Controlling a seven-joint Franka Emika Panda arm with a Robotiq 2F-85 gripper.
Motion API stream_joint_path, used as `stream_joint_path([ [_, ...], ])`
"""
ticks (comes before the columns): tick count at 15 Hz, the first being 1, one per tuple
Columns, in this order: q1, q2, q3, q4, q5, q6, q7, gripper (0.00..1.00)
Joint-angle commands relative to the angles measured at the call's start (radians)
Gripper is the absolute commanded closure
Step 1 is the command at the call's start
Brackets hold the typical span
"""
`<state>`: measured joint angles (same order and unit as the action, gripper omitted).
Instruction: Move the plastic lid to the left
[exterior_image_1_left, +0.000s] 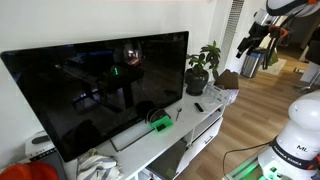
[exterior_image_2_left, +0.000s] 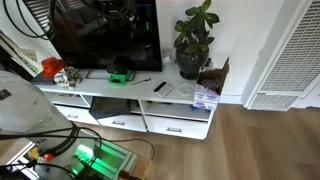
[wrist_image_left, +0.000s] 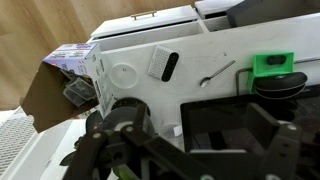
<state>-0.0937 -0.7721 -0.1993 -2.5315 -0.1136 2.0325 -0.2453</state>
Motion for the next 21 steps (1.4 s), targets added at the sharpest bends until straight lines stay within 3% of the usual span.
stream_joint_path([
  [1,-0.002,0.001,0.002,0.002,0.002,-0.002,-0.001,0.0],
  [4,-0.017,0.056,0.001,-0.002,-0.004,0.058,0.034,0.0],
  [7,-0.038,0.127,-0.006,-0.056,-0.019,0.238,0.058,0.0],
  [12,-0.034,0.323,-0.019,-0.095,0.009,0.416,0.026,0.0],
  [21,-0.045,0.718,-0.023,0.023,0.037,0.58,0.012,0.0],
])
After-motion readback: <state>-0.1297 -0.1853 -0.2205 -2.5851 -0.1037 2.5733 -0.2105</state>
